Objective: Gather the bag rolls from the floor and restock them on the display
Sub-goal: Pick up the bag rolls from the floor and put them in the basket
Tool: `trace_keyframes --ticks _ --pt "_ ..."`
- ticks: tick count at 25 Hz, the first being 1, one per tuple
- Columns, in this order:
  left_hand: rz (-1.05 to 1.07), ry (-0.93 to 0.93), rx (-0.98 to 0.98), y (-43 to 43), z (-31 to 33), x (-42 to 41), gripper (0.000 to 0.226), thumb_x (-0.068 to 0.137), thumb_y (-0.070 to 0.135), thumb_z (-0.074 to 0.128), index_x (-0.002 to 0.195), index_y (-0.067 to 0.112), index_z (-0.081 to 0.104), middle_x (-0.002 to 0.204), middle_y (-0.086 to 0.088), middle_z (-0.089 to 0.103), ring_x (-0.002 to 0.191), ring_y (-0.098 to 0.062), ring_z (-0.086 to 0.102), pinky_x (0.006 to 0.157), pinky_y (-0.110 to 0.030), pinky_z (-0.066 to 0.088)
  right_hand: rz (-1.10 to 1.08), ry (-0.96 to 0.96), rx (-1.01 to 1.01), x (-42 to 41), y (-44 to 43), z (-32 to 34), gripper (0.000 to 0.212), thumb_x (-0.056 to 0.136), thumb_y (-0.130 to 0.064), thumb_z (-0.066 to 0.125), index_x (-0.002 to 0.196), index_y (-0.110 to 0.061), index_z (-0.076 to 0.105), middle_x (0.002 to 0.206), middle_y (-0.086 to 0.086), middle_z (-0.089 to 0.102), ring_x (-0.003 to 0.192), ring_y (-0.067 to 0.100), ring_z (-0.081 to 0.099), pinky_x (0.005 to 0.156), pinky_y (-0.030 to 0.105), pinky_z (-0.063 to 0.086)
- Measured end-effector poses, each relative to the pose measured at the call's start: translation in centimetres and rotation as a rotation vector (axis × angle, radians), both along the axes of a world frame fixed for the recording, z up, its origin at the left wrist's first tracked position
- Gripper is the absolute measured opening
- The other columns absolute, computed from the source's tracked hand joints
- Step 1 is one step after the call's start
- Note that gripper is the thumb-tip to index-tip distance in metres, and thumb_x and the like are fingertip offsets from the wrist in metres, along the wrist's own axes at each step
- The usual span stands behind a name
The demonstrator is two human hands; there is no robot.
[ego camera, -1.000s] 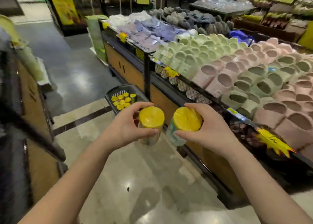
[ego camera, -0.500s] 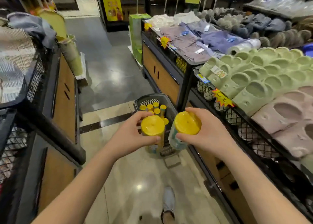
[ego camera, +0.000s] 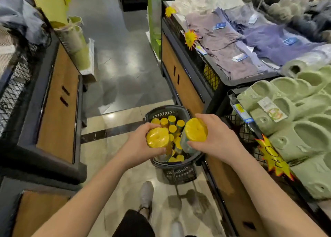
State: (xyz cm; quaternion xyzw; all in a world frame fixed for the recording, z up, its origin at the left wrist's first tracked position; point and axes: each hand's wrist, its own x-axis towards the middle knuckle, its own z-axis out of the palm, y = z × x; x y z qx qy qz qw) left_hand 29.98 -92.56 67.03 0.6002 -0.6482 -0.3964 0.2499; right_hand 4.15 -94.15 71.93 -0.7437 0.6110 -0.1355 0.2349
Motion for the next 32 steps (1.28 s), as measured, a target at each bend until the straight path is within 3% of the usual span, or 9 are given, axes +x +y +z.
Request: trace_keyframes --ticks 4,9,14,17,19,23,26,28,32 --pt "-0.069 -0.002 0.110 -7.2 -5.0 1.8 0.075 0.063 0.046 0.091 0.127 0.045 0.051 0.123 0.019 0.056 0.108 -0.001 0.057 0.086 -0.026 0.056 -0.042 -0.002 0.122 1.3 -6.5 -4.7 0.085 0.068 -0.056 0.081 0.141 -0.040 0.041 0.138 -0.018 0.044 0.122 0.009 0.052 0.087 0.030 0.043" --pt "-0.136 -0.079 0.191 -14.4 -14.1 1.7 0.076 0.062 0.041 0.093 0.128 0.039 0.055 0.120 0.019 0.058 0.106 -0.001 0.056 0.082 -0.012 0.046 -0.079 0.014 0.265 2.1 -13.3 -13.0 0.082 0.068 -0.049 0.083 0.139 -0.036 0.045 0.132 -0.017 0.044 0.124 0.008 0.049 0.096 0.032 0.047" --pt "-0.145 -0.154 0.289 -17.5 -27.4 0.0 0.073 0.068 0.029 0.086 0.133 0.033 0.052 0.126 0.008 0.056 0.116 -0.012 0.054 0.092 -0.024 0.045 -0.095 0.045 0.355 2.0 -16.5 -27.3 0.082 0.072 -0.056 0.076 0.142 -0.036 0.038 0.138 -0.017 0.041 0.123 0.007 0.048 0.090 0.034 0.052" --pt "-0.189 -0.208 0.319 -17.9 -36.3 -1.3 0.066 0.070 0.017 0.082 0.131 0.022 0.056 0.124 0.001 0.057 0.117 -0.016 0.053 0.090 -0.018 0.037 -0.127 0.041 0.416 1.9 -16.9 -38.2 0.081 0.070 -0.048 0.077 0.139 -0.036 0.037 0.138 -0.013 0.041 0.123 0.014 0.051 0.088 0.036 0.050" --pt "-0.220 -0.253 0.320 -17.6 -41.1 -1.9 0.065 0.069 0.017 0.082 0.129 0.022 0.056 0.120 0.001 0.058 0.114 -0.017 0.054 0.090 -0.023 0.041 -0.113 0.086 0.446 2.2 -16.5 -44.1 0.079 0.072 -0.043 0.077 0.140 -0.035 0.038 0.141 -0.012 0.039 0.124 0.018 0.050 0.087 0.035 0.047" --pt "-0.290 -0.466 0.374 -17.2 -47.1 -3.6 0.063 0.077 0.019 0.079 0.129 0.027 0.045 0.126 0.002 0.049 0.117 -0.020 0.052 0.089 -0.043 0.052 -0.117 0.129 0.460 2.9 -16.5 -51.7 0.076 0.071 -0.034 0.084 0.135 -0.026 0.044 0.137 -0.003 0.044 0.121 0.024 0.053 0.087 0.035 0.046" --pt "-0.346 -0.701 0.358 -18.0 -49.9 -4.9 0.062 0.084 0.012 0.074 0.134 0.018 0.039 0.125 -0.004 0.043 0.113 -0.027 0.055 0.074 -0.038 0.050 -0.055 0.122 0.479 4.0 -16.4 -56.1 0.079 0.063 -0.026 0.092 0.125 -0.013 0.046 0.128 0.008 0.048 0.114 0.032 0.056 0.086 0.043 0.053" --pt "-0.342 -0.811 0.339 -18.6 -51.1 -5.4 0.060 0.085 0.011 0.071 0.135 0.015 0.037 0.125 -0.008 0.041 0.106 -0.029 0.059 0.067 -0.035 0.040 -0.047 0.143 0.485 4.9 -16.4 -58.4 0.078 0.060 -0.024 0.095 0.119 -0.010 0.046 0.123 0.010 0.049 0.107 0.033 0.058 0.078 0.040 0.054" --pt "-0.397 -0.937 0.322 -19.0 -52.7 -6.1 0.054 0.087 0.010 0.063 0.133 0.012 0.036 0.129 -0.011 0.046 0.109 -0.030 0.058 0.080 -0.037 0.042 -0.080 0.220 0.524 6.2 -17.0 -61.3 0.072 0.070 -0.016 0.088 0.126 -0.008 0.043 0.132 0.013 0.043 0.116 0.034 0.054 0.073 0.032 0.039"
